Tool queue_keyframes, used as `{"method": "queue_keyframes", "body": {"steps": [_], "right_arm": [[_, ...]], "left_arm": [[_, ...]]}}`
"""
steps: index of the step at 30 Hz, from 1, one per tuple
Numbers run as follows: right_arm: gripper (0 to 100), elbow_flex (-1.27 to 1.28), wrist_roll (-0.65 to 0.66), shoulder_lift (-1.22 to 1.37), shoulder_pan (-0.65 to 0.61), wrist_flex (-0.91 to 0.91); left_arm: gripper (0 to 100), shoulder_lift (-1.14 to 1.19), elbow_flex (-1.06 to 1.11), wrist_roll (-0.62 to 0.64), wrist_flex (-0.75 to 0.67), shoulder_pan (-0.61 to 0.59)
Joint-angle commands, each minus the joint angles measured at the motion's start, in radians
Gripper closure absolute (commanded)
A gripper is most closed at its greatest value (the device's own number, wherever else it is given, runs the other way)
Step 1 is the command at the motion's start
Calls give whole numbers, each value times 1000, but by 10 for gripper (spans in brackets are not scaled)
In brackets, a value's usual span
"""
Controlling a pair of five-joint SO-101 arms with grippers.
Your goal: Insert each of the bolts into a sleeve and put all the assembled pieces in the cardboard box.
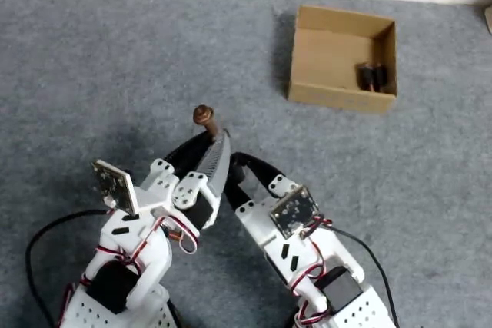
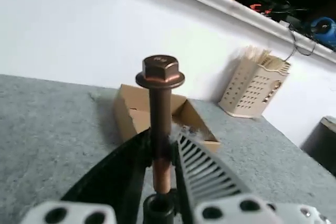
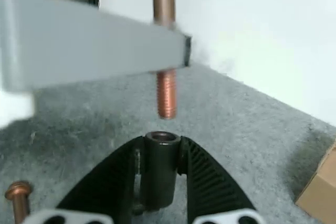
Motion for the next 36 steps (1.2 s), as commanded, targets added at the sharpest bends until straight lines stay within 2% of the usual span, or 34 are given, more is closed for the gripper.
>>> {"method": "queue_keyframes", "body": {"steps": [1,16,27,29,33,36], "right_arm": [[995,-18,6,-7,13,-5],[995,-24,8,-7,12,-5],[995,-25,11,-7,13,-5],[995,-25,11,-7,19,-5],[995,-25,9,-7,51,-5],[995,-25,8,-7,54,-5]], "left_arm": [[994,-8,-65,6,-34,-24],[993,-8,99,11,-6,81],[991,-10,99,9,57,64],[943,-8,96,11,58,44],[755,-8,71,6,149,22],[741,-8,24,11,221,27]]}}
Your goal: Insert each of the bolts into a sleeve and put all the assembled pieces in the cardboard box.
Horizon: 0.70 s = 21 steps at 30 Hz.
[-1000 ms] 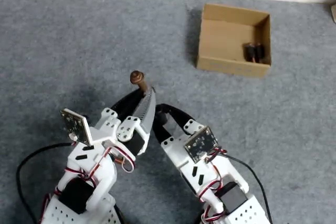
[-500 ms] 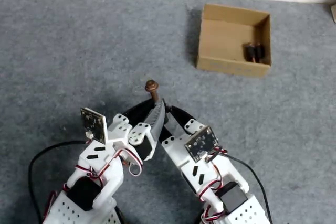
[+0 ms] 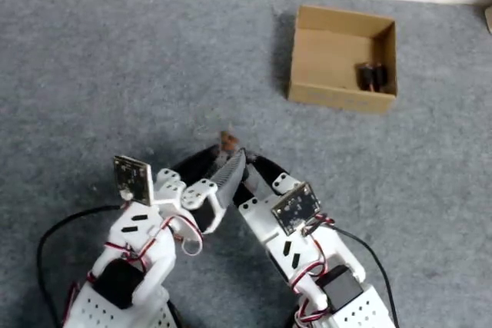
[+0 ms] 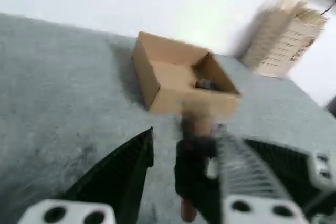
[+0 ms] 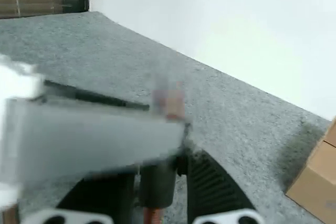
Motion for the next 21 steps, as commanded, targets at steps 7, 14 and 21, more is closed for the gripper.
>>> {"method": "queue_keyframes", "body": {"steps": [7,14,21], "right_arm": [[995,-25,9,-8,18,-7],[995,-25,8,-7,18,-7],[995,-24,9,-7,19,-7]], "left_arm": [[762,-10,-68,11,54,-10],[762,-12,-124,249,3,-2],[803,-12,-124,250,5,-19]]}}
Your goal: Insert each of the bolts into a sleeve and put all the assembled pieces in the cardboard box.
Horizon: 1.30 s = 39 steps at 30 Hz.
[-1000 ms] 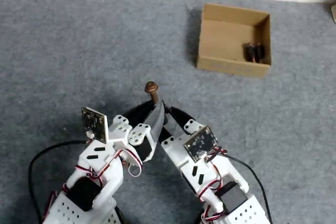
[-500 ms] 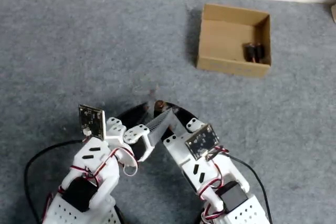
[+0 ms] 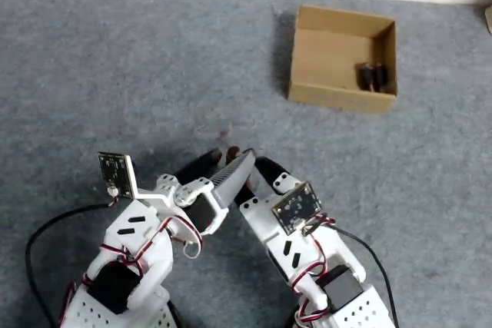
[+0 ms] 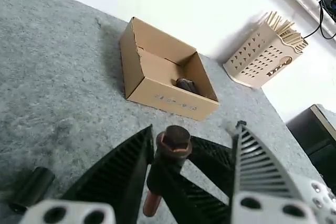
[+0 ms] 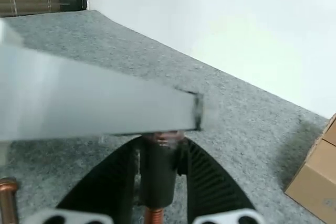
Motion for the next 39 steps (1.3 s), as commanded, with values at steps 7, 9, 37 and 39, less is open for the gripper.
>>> {"method": "queue_keyframes", "body": {"steps": [7,9,37,39], "right_arm": [[995,-19,5,-7,18,-8],[995,-18,3,-7,18,-8],[995,-1167,0,1162,484,205],[995,-1360,0,1391,538,211]], "left_arm": [[972,-4,-12,6,-80,-326],[997,-4,47,6,-166,-433],[993,809,-93,-72,-494,-380],[993,891,-133,-69,-494,-380]]}}
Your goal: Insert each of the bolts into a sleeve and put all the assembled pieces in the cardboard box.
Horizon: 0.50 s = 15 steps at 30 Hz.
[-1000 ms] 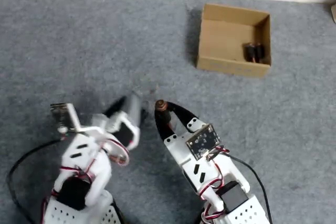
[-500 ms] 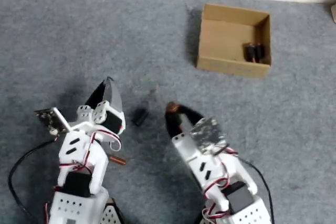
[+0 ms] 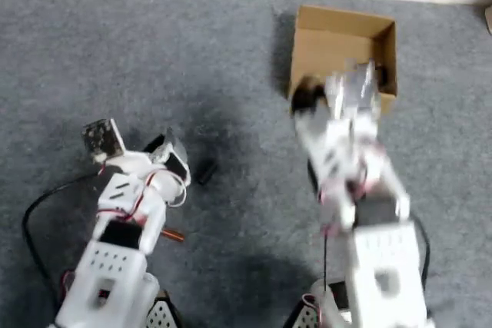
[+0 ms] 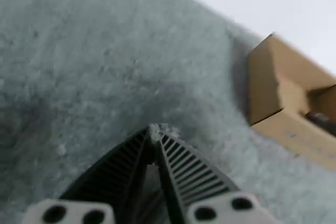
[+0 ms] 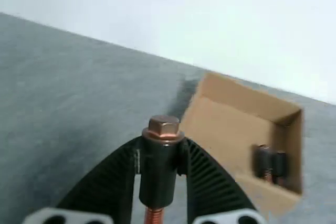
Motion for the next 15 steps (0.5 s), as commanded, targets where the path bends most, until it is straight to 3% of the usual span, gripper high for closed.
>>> {"method": "queue_keyframes", "body": {"steps": [1,8,15], "right_arm": [[995,-536,18,572,130,22],[995,-1218,15,1242,277,257],[995,-1761,17,1675,325,418]], "left_arm": [[993,147,-119,0,-25,15],[993,234,-166,2,-25,15],[993,236,-168,2,-26,19]]}}
